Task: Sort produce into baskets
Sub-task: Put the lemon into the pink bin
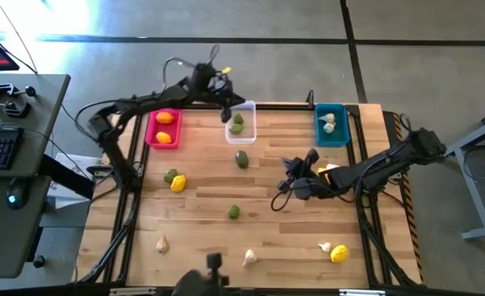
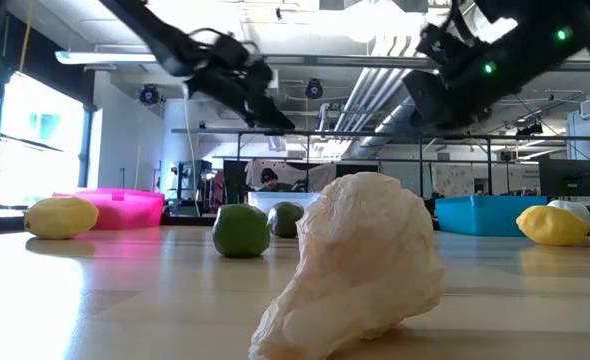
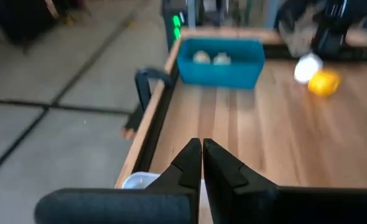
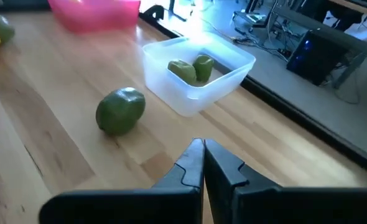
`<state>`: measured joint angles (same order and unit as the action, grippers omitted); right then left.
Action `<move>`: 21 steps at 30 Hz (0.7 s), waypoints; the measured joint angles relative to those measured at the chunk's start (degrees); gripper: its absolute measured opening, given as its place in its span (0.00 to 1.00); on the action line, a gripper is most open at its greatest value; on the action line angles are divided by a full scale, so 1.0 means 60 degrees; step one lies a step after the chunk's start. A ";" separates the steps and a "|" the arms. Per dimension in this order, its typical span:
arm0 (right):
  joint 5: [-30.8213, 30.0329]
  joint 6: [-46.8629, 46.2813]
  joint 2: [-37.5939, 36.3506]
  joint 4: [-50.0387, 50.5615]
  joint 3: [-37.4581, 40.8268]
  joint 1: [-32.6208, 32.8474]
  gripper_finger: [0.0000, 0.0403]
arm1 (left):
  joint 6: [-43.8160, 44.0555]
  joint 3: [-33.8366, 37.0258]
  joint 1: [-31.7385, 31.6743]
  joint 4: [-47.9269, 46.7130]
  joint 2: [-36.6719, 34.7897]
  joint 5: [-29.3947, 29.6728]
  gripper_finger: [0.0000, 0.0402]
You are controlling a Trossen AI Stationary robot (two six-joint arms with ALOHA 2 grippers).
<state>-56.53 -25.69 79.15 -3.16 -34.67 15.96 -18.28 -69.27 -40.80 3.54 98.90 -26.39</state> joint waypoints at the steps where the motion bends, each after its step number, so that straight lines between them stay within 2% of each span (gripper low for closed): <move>1: -0.0002 0.0007 0.0000 -0.0566 0.0255 0.0020 0.00 | 0.0178 0.0560 0.0018 0.0628 -0.0346 0.0000 0.00; 4: 0.0000 -0.0234 0.0000 -0.1621 0.0928 0.0066 0.00 | 0.0734 0.2105 0.0127 0.1917 -0.1384 0.0023 0.01; 8: -0.0002 -0.1172 0.0000 -0.1696 0.1395 0.0312 0.00 | 0.1111 0.3987 0.0523 0.3250 -0.2742 0.0022 0.01; 15: -0.0096 -0.1476 0.0000 -0.1154 0.1237 0.1023 0.00 | 0.1522 0.6645 0.1653 0.4860 -0.4739 0.0392 0.01; 21: -0.0012 -0.1484 0.0000 0.0071 0.0701 0.1239 0.00 | 0.1997 0.8246 0.2700 0.5786 -0.5984 0.0935 0.01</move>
<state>-56.61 -34.60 79.15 -2.73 -30.46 23.39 -6.30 -19.79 -24.59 38.26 63.00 -20.78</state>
